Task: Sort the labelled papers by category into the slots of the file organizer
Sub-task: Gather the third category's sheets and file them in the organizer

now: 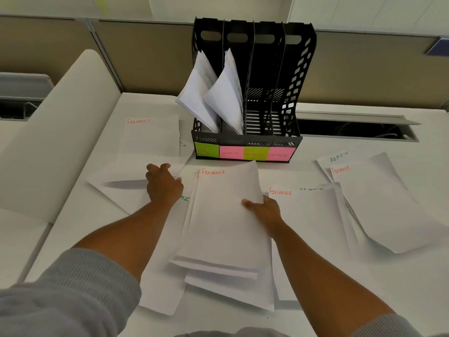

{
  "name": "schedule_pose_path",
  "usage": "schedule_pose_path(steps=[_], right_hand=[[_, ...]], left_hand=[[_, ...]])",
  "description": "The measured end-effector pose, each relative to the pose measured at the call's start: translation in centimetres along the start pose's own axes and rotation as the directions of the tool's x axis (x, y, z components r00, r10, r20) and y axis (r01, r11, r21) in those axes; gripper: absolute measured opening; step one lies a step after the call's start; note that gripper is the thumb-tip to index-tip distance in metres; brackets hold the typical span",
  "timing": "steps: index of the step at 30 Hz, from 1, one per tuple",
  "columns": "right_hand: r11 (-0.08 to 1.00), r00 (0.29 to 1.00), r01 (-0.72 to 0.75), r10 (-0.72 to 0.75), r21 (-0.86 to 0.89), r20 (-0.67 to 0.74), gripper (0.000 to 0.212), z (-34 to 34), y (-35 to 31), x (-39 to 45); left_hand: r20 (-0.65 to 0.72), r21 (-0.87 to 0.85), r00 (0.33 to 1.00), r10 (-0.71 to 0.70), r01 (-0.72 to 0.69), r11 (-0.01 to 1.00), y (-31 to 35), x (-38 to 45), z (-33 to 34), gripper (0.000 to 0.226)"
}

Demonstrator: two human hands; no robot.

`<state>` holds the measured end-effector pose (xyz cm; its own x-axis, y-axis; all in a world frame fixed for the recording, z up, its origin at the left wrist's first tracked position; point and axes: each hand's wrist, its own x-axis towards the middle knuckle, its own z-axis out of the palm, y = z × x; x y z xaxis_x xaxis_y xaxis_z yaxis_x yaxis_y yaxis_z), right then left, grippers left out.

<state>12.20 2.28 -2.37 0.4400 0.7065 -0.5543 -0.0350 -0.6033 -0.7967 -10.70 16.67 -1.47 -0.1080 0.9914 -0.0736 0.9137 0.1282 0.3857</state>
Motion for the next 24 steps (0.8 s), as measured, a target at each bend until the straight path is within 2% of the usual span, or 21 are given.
schedule_pose_path(steps=[3, 6, 9, 11, 13, 15, 17, 20, 24], right_hand=[[1.0, 1.0, -0.018, 0.018, 0.013, 0.003, 0.031, 0.1, -0.2, 0.5], [1.0, 1.0, -0.022, 0.023, 0.017, -0.008, 0.024, 0.2, -0.5, 1.1], [1.0, 0.999, -0.029, 0.029, -0.001, -0.018, 0.022, 0.4, -0.7, 1.7], [0.999, 0.999, -0.04, 0.04, -0.009, -0.028, 0.024, 0.6, -0.9, 2.0], [0.999, 0.998, -0.045, 0.045, -0.008, -0.033, 0.025, 0.7, -1.0, 2.2], [0.999, 0.999, -0.039, 0.039, -0.02, -0.035, 0.024, 0.9, -1.2, 2.3], [0.999, 0.999, -0.04, 0.04, -0.017, -0.032, 0.025, 1.0, -1.3, 2.1], [0.999, 0.999, -0.042, 0.042, 0.0, -0.024, 0.022, 1.1, -1.3, 1.7], [0.999, 0.999, -0.042, 0.042, 0.006, -0.007, 0.027, 0.9, -0.9, 0.8]], left_hand=[[-0.009, 0.024, 1.0, 0.005, -0.005, 1.0, -0.2, 0.5, 0.3, 0.041], [-0.048, 0.171, 0.999, 0.003, 0.006, 0.985, -0.6, 0.9, 0.3, 0.025], [-0.106, 0.281, 0.994, 0.009, 0.021, 0.96, -0.6, 0.7, 0.4, 0.027], [-0.137, 0.232, 0.987, 0.084, -0.051, 0.971, -0.4, 0.3, 0.7, 0.03], [-0.142, 0.074, 0.963, 0.228, -0.219, 0.973, -0.1, -0.4, 1.1, 0.023], [-0.099, -0.061, 0.916, 0.388, -0.395, 0.917, 0.2, -1.6, 1.5, 0.017], [-0.014, -0.104, 0.862, 0.506, -0.504, 0.857, 0.6, -3.0, 2.1, 0.016], [0.083, -0.148, 0.821, 0.565, -0.55, 0.822, 1.3, -5.0, 2.9, 0.019], [0.253, -0.242, 0.796, 0.55, -0.498, 0.833, 2.6, -7.5, 3.5, 0.027]])
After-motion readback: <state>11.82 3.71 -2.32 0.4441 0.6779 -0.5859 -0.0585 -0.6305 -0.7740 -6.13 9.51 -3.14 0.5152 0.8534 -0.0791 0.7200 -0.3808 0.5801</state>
